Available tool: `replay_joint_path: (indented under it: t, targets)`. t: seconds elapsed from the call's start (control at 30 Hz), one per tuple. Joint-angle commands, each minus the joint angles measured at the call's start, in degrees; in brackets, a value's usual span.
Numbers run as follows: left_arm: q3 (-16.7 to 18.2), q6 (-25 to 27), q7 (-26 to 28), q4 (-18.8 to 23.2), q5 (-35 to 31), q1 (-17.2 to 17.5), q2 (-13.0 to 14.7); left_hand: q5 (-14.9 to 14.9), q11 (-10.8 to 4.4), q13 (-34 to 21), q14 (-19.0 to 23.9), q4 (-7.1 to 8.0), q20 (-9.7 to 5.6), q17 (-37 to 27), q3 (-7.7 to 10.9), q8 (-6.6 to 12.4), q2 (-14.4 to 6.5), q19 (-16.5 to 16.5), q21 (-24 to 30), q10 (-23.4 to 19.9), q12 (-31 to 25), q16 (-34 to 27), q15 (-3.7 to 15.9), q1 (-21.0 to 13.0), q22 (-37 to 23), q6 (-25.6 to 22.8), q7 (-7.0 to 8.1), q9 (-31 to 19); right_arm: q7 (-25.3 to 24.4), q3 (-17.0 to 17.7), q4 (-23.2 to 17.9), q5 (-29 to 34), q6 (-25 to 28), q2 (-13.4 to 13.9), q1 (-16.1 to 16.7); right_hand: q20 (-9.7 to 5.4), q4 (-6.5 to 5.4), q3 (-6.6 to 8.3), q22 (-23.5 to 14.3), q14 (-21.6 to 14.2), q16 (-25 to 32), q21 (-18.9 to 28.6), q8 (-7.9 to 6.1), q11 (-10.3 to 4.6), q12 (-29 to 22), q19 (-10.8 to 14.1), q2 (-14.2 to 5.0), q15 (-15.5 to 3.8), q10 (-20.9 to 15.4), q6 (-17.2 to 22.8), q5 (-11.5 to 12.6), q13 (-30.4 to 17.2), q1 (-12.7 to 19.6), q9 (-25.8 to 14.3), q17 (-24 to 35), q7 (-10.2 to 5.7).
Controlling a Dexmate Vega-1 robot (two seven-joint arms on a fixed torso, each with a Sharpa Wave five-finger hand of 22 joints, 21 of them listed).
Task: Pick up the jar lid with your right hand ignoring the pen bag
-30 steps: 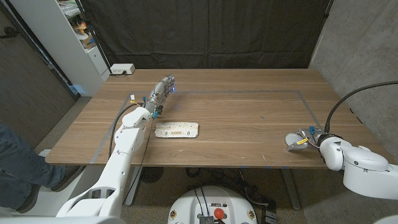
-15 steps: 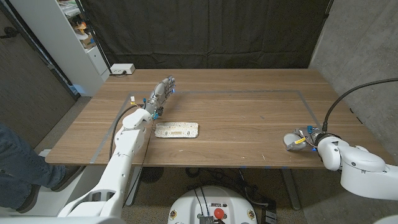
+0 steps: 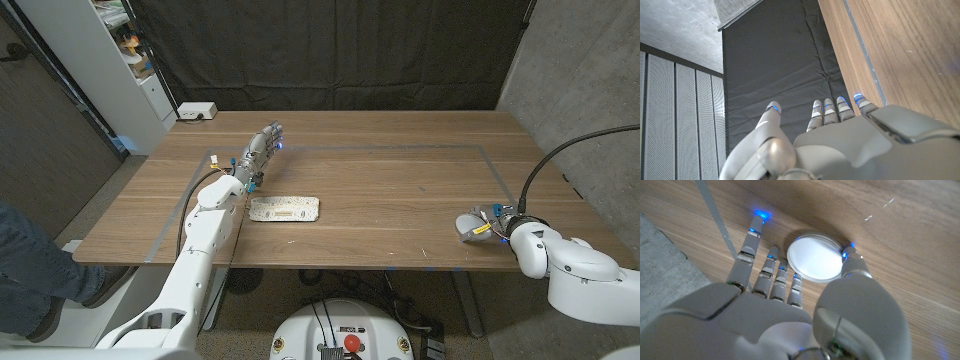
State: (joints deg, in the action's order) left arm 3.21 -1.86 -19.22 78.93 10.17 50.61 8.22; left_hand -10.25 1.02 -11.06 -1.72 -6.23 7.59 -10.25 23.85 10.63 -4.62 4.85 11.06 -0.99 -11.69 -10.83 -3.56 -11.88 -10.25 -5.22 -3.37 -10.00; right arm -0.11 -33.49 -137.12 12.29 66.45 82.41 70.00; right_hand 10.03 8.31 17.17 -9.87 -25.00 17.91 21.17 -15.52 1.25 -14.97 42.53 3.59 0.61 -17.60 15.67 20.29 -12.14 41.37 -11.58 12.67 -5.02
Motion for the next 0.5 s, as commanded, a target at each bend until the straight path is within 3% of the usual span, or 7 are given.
replay_joint_path:
  t: [0.03,0.5]
  targets:
    - [-0.1,0.7,0.4,1.9,-0.3,1.1,0.1,-0.1,-0.3,-0.1,0.3,0.18,0.57,-0.2,0.16,0.17,-0.3,0.0,0.5,0.0,-0.4,-0.1,-0.1,0.0,-0.3,-0.5,-0.19,-0.2,-4.9,3.6,-1.7,-5.3,0.6,2.5,3.4,-0.05,0.08,0.16,-0.1,0.1,0.3,-0.2,0.07,0.05,0.2,0.5,-0.07,-0.27,0.2,0.4,0.0,-0.1,0.8,-0.3,0.2,0.0]
    - [-0.2,0.2,-0.1,1.5,0.0,0.9,0.3,-0.1,-0.34,-0.1,0.3,0.19,0.54,-0.2,0.15,0.13,-0.3,0.0,0.5,0.0,-0.3,-0.1,-0.08,0.0,-0.3,-0.4,-0.17,-0.2,-9.8,6.3,-4.5,-10.3,2.5,4.9,5.1,0.05,0.04,0.19,-0.1,0.0,0.4,-0.4,0.19,-0.04,0.4,0.7,-0.56,-0.27,0.3,0.4,-0.2,-0.2,1.3,-0.4,0.3,-0.23]
